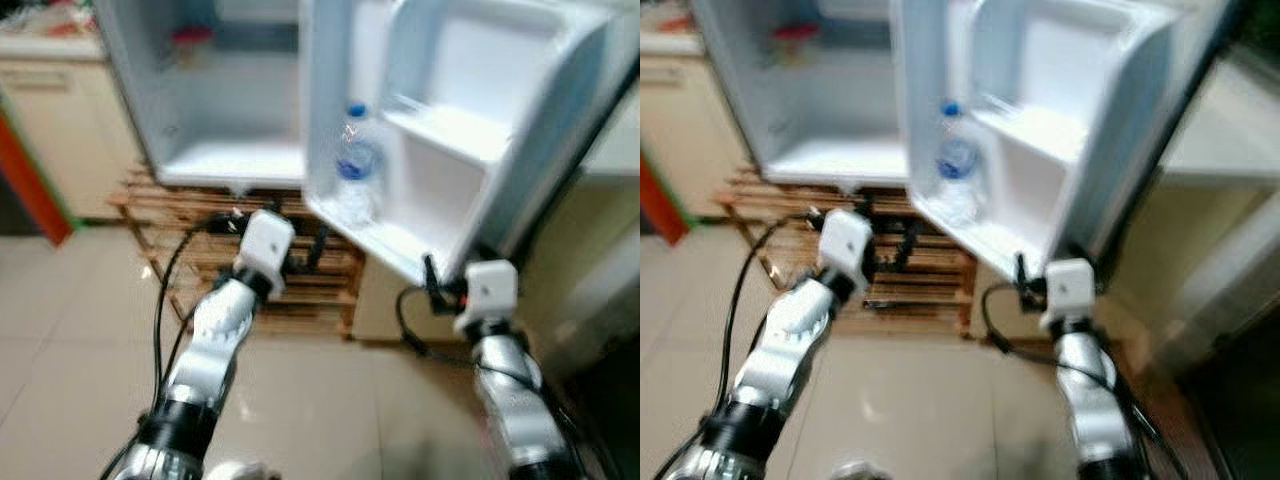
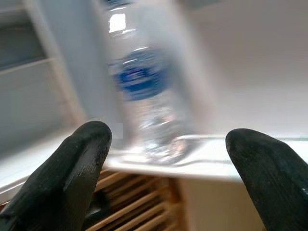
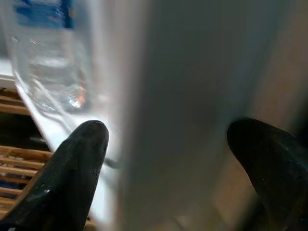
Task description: Restocking fridge
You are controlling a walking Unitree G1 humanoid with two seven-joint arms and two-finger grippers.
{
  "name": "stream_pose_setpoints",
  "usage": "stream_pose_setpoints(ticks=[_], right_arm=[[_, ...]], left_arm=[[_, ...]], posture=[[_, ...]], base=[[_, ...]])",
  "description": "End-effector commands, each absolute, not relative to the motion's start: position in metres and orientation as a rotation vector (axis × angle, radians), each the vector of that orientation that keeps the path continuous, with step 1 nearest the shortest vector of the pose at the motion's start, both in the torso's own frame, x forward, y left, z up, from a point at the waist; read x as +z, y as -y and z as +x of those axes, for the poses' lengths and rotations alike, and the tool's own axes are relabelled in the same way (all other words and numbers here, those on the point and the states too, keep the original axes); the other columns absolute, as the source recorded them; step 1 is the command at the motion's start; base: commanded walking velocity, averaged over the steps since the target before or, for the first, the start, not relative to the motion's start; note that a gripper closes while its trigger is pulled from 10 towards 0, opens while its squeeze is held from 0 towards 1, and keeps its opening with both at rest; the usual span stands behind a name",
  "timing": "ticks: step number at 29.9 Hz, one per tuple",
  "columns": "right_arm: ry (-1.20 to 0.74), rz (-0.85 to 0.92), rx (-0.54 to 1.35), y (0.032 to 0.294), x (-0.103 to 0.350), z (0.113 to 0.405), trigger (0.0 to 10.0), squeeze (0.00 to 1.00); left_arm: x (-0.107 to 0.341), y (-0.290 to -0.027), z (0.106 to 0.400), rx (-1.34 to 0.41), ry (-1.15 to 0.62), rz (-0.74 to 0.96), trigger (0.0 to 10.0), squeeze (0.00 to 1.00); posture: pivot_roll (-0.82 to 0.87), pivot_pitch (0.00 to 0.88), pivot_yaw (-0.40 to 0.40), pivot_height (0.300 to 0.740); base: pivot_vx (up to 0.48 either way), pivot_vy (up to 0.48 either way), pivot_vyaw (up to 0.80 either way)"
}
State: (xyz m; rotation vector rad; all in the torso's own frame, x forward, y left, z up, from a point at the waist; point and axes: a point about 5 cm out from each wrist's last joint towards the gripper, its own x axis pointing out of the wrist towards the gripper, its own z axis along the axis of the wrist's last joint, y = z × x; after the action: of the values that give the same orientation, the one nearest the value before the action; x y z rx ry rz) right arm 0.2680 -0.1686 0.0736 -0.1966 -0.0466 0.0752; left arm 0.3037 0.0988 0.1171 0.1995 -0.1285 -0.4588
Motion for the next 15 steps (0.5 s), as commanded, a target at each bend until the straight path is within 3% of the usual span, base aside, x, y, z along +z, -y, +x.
stream_pose_setpoints(ticks=[1, 6, 13, 15], right_arm=[[0.043, -0.197, 0.062, 0.173, 0.074, 0.268, 10.0, 0.00], [0.007, -0.192, 0.068, 0.175, 0.066, 0.263, 10.0, 0.00], [-0.217, -0.199, 0.038, 0.198, 0.028, 0.243, 10.0, 0.00], [-0.350, -0.235, 0.088, 0.203, 0.005, 0.229, 10.0, 0.00]], left_arm=[[0.119, -0.097, 0.304, -0.464, 0.129, 0.202, 10.0, 0.00], [0.118, -0.097, 0.304, -0.465, 0.126, 0.194, 10.0, 0.00], [0.114, -0.104, 0.304, -0.443, 0.095, 0.198, 10.0, 0.00], [0.097, -0.115, 0.309, -0.408, 0.001, 0.250, 10.0, 0.00]], posture=[[-0.08, 0.000, 0.012, 0.740], [-0.08, 0.000, 0.009, 0.740], [-0.08, 0.000, 0.010, 0.740], [-0.08, 0.000, 0.011, 0.740]], base=[[0.000, 0.000, 0.00], [0.000, 0.000, 0.00], [0.000, 0.000, 0.00], [0.000, 0.000, 0.00]])
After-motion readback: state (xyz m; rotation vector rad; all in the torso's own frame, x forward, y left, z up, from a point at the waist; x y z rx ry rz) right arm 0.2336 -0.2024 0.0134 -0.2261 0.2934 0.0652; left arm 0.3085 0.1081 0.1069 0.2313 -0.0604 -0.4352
